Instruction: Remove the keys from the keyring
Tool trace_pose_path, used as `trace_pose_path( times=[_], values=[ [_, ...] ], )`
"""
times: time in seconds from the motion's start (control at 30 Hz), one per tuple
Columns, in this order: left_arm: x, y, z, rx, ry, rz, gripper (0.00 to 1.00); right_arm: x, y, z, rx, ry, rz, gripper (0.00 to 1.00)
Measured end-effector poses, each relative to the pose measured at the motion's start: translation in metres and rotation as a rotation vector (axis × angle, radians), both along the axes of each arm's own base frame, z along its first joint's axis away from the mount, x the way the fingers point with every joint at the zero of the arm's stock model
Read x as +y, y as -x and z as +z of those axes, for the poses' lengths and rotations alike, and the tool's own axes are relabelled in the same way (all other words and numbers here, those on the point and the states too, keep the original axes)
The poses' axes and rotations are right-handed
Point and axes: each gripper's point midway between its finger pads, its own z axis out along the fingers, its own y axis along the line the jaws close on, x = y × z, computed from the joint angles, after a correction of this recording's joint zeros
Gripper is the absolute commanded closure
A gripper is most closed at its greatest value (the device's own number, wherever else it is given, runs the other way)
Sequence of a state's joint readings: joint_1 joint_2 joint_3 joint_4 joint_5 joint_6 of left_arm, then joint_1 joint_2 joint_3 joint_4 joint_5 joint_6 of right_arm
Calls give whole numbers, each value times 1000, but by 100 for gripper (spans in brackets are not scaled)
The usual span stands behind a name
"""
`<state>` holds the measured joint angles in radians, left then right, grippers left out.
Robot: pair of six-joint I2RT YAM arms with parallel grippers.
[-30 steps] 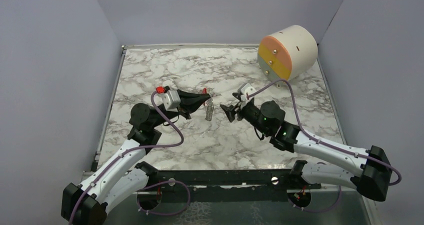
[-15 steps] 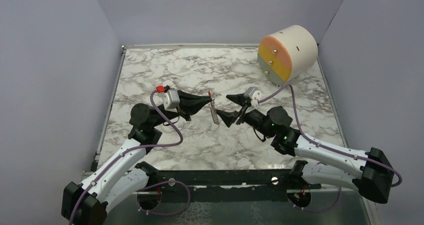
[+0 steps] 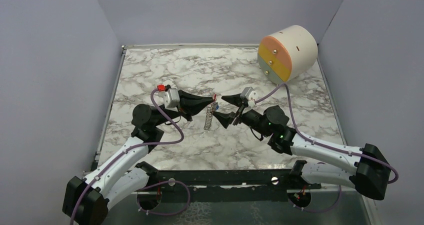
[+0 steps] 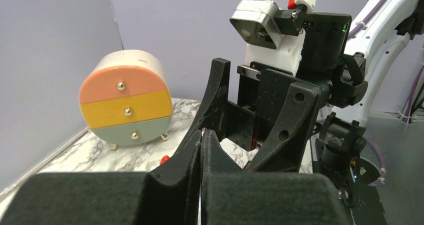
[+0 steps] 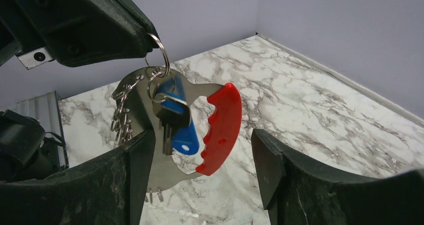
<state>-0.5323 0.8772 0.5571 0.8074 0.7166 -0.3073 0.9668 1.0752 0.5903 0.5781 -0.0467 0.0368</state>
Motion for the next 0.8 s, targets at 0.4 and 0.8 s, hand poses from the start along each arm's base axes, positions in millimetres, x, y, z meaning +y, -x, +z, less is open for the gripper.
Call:
trace_pose_path(
  times=[0.4, 0.8],
  values=[
    [1, 5, -4, 5, 13, -12, 100, 6, -1, 23, -38, -36, 16, 29],
    [0, 5, -4, 9, 15, -16, 100, 16, 0, 14, -17, -19, 49, 47]
  ],
)
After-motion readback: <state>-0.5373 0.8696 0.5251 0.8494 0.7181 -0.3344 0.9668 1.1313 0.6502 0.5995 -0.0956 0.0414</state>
